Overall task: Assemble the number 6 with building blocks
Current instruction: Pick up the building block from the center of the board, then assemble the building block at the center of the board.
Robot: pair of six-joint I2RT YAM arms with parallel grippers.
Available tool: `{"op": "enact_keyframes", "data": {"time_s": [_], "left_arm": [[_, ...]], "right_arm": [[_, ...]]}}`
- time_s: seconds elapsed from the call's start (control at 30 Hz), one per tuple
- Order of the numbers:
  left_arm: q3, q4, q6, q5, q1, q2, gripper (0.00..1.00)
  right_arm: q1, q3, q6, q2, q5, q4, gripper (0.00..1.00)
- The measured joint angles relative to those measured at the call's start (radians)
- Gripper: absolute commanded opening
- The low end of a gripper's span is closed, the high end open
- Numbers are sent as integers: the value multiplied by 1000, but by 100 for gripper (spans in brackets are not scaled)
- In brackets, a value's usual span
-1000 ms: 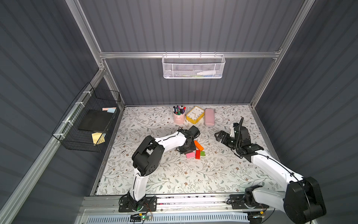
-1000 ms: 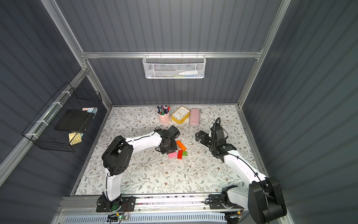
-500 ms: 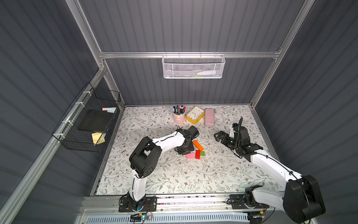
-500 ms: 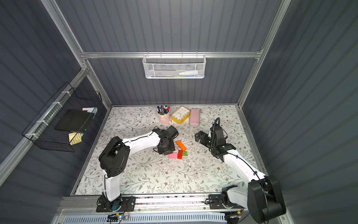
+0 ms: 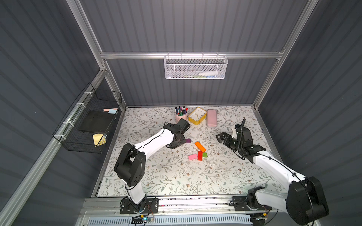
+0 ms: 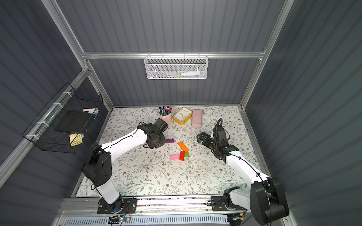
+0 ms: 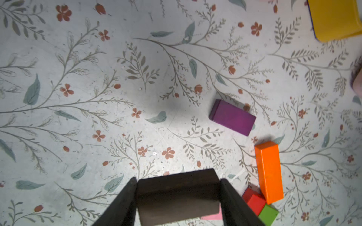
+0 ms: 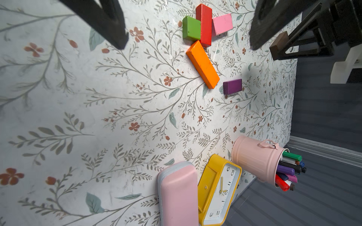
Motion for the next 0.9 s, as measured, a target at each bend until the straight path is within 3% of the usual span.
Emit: {"op": "enact_keyframes", "data": {"time_s": [0.37, 0.6, 0.9], "left_arm": [[-5, 82, -281, -39, 0, 6, 53], [-83, 188, -472, -45, 0, 9, 53], [-81, 240, -602, -46, 0, 64, 52]], "right_arm": [[0, 0, 0, -4, 0, 0, 98], [0, 0, 0, -6, 0, -1, 98], [0, 0, 0, -6, 0, -1, 98]]}}
